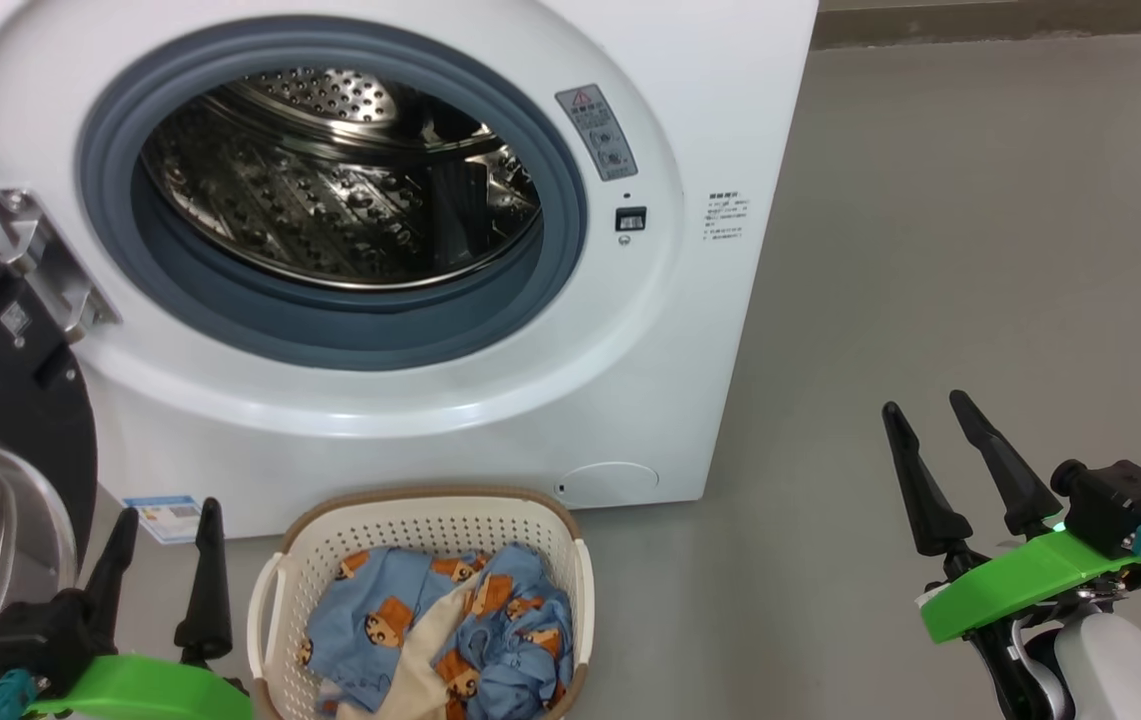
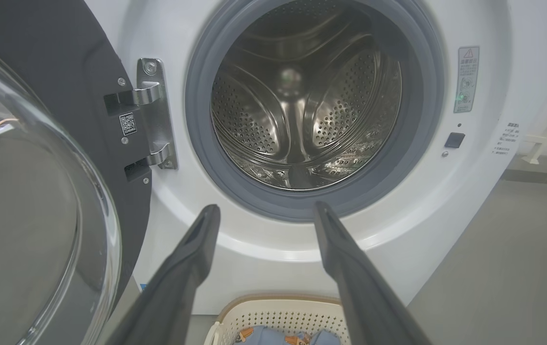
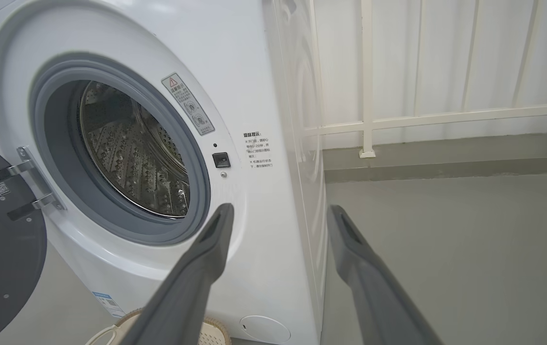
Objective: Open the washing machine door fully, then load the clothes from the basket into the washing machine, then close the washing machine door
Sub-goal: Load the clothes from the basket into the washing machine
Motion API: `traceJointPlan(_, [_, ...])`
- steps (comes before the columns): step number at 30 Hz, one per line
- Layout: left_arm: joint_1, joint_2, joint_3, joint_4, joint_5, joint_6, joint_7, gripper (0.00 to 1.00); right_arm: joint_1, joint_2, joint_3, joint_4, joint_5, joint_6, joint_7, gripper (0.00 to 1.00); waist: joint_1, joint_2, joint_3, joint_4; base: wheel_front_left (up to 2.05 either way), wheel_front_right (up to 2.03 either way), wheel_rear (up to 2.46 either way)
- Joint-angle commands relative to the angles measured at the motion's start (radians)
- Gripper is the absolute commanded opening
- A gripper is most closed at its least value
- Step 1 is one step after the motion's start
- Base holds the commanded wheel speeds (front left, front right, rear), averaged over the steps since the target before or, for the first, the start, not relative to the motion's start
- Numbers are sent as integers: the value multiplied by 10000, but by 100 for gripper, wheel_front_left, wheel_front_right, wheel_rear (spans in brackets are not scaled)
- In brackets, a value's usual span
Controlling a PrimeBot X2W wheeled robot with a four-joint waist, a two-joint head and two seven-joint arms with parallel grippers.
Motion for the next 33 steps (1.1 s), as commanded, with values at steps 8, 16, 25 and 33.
traceJointPlan(8, [-455, 280, 443, -201, -34, 14, -111, 100, -162, -43, 151, -273, -115, 16, -118, 100, 0, 0, -23, 23, 27, -27, 0])
traceJointPlan(16, [-467, 266, 436, -197, -13, 57, -117, 100, -152, -53, 135, -298, -122, 16, -118, 100, 0, 0, 4, 71, 0, 0, 0])
traceJointPlan(25, [-484, 277, 434, -215, -5, 95, -121, 100, -191, -39, 114, -308, -130, 16, -118, 100, 0, 0, 101, 132, 0, 0, 0])
traceJointPlan(33, [-477, 297, 444, -242, -16, 123, -123, 100, -203, -33, 117, -299, -119, 16, -118, 100, 0, 0, 138, 109, 0, 0, 0])
